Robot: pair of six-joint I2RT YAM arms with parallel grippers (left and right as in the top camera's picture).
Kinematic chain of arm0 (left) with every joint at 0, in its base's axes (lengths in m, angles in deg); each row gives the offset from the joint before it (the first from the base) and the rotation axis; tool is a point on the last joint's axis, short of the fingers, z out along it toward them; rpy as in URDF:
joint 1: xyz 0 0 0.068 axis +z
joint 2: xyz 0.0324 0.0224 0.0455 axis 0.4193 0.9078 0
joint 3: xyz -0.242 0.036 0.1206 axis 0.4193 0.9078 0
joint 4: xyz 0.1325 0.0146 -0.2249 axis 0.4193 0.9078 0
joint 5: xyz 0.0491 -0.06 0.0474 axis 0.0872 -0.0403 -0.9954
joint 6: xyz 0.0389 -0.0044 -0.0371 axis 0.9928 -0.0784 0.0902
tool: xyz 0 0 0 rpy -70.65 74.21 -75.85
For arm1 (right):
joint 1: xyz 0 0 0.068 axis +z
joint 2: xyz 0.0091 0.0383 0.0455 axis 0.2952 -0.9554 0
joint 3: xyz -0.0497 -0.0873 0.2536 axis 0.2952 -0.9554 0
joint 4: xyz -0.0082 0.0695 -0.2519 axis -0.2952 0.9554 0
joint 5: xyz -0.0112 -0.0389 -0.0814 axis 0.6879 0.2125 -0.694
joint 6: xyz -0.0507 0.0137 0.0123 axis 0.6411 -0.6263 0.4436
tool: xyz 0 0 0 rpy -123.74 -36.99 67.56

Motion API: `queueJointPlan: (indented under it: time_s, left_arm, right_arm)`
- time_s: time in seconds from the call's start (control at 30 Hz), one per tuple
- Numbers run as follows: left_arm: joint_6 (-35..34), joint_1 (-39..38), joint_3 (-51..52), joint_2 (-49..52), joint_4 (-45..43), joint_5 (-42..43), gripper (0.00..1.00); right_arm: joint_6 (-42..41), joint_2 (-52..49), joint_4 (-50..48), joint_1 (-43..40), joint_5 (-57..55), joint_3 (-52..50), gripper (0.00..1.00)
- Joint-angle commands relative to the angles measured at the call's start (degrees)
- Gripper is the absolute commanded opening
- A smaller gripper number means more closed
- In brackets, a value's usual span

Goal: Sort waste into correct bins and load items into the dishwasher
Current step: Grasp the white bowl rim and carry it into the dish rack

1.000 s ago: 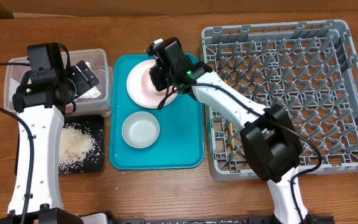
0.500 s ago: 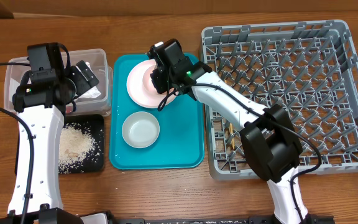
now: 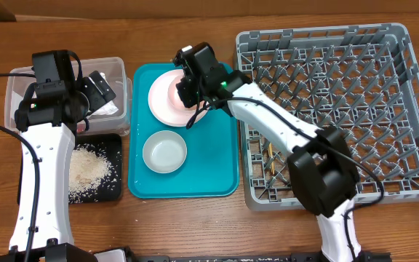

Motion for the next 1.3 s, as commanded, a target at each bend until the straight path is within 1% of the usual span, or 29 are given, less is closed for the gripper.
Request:
queueJointPlan:
  time_s: [0.0,0.17,0.3,0.43,0.6,0.7,0.83,1.03,1.17,1.27]
  left_arm:
    - [-0.55,-0.04,-1.22,-0.17,-0.09,-0.09,1.00]
    - [-0.55,-0.04,-1.22,-0.17,-0.09,-0.09,1.00]
    - [-0.55,-0.04,-1.22,-0.17,-0.09,-0.09,1.00]
    - [-0.55,-0.04,-1.22,-0.17,-0.09,-0.09,1.00]
    - [-0.55,-0.04,-1.22,-0.17,-0.09,-0.09,1.00]
    - [-0.55,-0.04,-1.22,-0.17,-0.09,-0.09,1.00]
    - [-0.55,-0.04,-1.22,-0.17,-0.09,-0.09,1.00]
    - [-0.55,-0.04,-1.22,-0.17,-0.09,-0.09,1.00]
    - [-0.55,-0.04,-1.22,-0.17,-0.09,-0.09,1.00]
    - [-0.55,-0.04,-1.22,-0.17,-0.09,-0.09,1.00]
  right_arm:
    - [-1.16,10.62,-0.26,-0.42,7.93,0.72,0.04]
    - [-9.03,19.98,4.59,-2.69,12.48,0.72,0.04]
    - [-10.08,25.53,10.97,-5.77,19.58,0.72,0.04]
    - [-14.19,29.22,18.51,-10.25,26.82,0.72,0.04]
    - [-14.16,30.34,32.59,-16.48,37.40,0.68,0.04]
    - [-11.67,30.21,41.53,-19.26,38.58,0.24,0.04]
    - [-8.74,30.21,48.81,-21.24,38.49,-0.98,0.04]
    - [-6.19,30.23,51.98,-21.53,38.49,-5.01,0.04]
    - [-3.98,30.23,52.19,-21.62,38.45,-9.22,0.04]
    - [-3.89,30.23,51.52,-22.08,38.45,-12.59,0.04]
